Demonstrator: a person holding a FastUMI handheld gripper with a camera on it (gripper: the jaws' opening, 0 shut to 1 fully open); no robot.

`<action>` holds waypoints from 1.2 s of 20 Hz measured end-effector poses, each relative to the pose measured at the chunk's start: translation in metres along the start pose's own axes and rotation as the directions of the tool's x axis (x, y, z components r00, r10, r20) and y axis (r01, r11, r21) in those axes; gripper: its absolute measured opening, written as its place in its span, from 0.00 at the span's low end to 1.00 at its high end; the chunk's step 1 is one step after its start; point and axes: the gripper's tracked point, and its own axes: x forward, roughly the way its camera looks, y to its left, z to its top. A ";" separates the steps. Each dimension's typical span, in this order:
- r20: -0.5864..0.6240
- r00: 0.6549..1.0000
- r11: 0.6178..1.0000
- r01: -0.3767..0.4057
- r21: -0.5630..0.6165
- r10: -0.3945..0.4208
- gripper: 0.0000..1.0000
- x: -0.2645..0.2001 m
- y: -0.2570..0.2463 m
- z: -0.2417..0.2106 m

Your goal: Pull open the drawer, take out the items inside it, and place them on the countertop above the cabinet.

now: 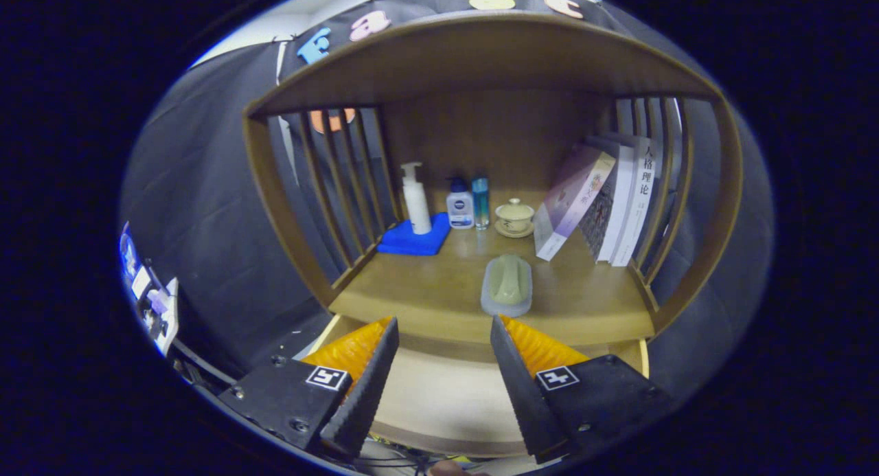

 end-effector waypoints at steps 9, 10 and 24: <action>0.165 0.985 0.998 0.057 0.016 -0.059 0.86 -0.055 -0.018 -0.080; 0.174 0.982 0.998 0.068 0.015 -0.069 0.86 -0.056 -0.021 -0.090; 0.216 0.966 0.987 0.154 -0.052 -0.139 0.88 -0.060 -0.024 -0.210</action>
